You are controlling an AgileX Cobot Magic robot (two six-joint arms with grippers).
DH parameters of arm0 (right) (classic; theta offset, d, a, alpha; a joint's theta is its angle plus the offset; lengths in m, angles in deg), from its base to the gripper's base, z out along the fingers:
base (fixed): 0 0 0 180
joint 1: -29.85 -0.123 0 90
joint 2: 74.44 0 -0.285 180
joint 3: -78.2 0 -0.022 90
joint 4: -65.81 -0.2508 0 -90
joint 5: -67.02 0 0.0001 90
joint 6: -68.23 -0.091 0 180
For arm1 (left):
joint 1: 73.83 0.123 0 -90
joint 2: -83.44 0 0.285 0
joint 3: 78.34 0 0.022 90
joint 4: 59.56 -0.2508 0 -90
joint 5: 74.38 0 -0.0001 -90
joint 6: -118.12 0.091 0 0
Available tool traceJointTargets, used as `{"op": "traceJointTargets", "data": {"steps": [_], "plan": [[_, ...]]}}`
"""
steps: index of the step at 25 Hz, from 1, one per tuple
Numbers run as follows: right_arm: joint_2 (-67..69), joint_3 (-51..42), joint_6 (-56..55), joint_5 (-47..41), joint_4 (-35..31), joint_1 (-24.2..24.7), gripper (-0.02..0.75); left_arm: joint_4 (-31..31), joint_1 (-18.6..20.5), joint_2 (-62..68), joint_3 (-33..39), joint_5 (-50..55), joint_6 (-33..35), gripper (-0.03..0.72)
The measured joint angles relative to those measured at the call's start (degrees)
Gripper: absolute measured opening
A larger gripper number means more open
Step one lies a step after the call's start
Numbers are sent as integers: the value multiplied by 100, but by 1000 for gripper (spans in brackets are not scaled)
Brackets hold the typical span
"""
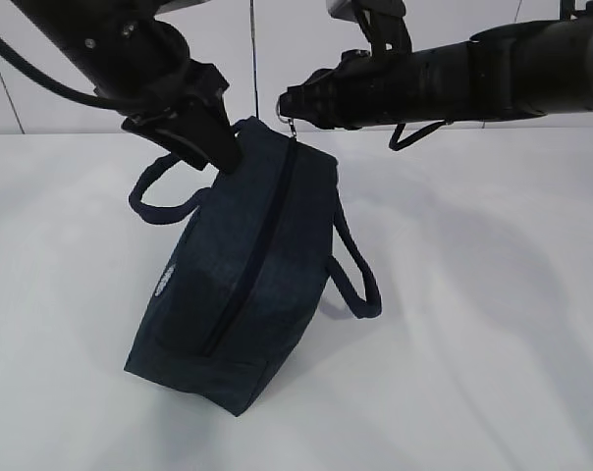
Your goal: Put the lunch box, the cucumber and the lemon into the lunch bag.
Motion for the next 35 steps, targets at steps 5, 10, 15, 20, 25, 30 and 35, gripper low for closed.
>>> {"op": "traceJointTargets", "data": {"steps": [5, 10, 15, 20, 25, 30, 35], "plan": [[0, 0, -31, -31, 0, 0, 0, -29, -10, 107, -12, -110, -48, 300], [0, 0, -28, -31, 0, 0, 0, -33, -10, 309, -12, -118, -61, 275], [0, 0, -28, -36, 0, 0, 0, -295, -10, 355, -12, 7, -69, 55], [0, 0, -28, -62, 0, 0, 0, -494, -10, 359, -25, 136, -74, -6], [0, 0, -28, -76, 0, 0, 0, -525, -10, 359, -196, 378, -63, -8], [0, 0, -28, -52, 0, 0, 0, -567, -10, 359, -392, 503, -63, -8], [0, 0, -28, -25, 0, 0, 0, -612, -10, 322, -404, 503, -63, -8]]}}
